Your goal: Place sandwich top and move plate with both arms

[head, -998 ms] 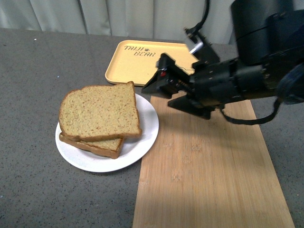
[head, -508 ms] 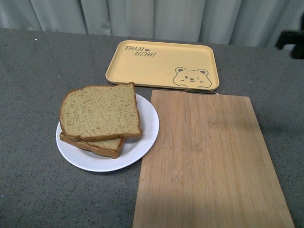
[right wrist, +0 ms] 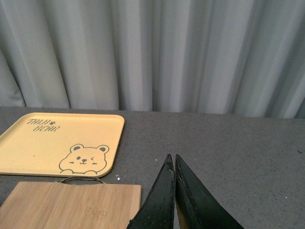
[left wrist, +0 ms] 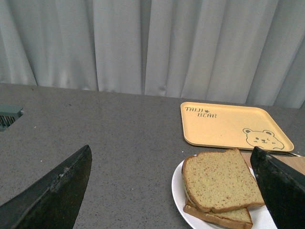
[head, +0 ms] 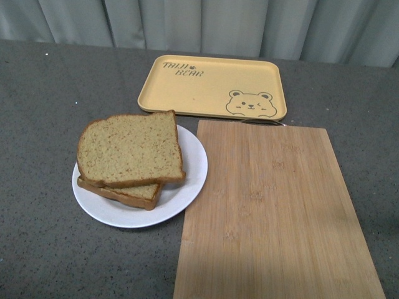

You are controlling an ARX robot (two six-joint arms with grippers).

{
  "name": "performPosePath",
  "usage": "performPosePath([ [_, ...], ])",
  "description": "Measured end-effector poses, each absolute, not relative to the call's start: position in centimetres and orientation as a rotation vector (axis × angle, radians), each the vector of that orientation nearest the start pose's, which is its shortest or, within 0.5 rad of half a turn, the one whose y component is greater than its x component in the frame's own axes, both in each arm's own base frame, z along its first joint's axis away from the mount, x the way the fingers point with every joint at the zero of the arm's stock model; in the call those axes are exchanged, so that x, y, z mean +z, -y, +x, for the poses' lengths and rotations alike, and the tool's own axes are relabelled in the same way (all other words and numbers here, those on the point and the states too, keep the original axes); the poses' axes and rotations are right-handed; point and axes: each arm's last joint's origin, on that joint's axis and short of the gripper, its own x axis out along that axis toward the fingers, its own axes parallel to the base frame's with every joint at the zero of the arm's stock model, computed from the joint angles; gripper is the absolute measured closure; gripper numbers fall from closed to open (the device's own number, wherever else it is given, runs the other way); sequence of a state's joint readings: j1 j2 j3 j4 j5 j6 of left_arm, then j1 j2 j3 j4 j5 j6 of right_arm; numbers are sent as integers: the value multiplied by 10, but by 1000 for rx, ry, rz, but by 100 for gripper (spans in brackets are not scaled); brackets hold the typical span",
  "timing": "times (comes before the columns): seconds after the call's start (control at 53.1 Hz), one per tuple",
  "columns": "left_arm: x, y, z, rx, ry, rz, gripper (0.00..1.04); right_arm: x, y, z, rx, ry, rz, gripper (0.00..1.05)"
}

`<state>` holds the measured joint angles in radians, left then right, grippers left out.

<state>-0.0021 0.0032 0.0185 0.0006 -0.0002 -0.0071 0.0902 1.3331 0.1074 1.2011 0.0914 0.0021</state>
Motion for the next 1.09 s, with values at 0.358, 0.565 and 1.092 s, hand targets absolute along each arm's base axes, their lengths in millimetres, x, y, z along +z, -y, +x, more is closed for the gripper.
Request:
performPosePath([
  [0.358, 170, 0, 97, -2, 16, -7, 7, 162, 0, 163, -3, -14, 2, 104],
  [0.565, 170, 0, 97, -2, 16, -7, 7, 161, 0, 149, 1, -18, 2, 104],
  [1.092, 170, 0, 97, -2, 16, -7, 7, 167, 0, 127, 2, 2, 2, 104],
])
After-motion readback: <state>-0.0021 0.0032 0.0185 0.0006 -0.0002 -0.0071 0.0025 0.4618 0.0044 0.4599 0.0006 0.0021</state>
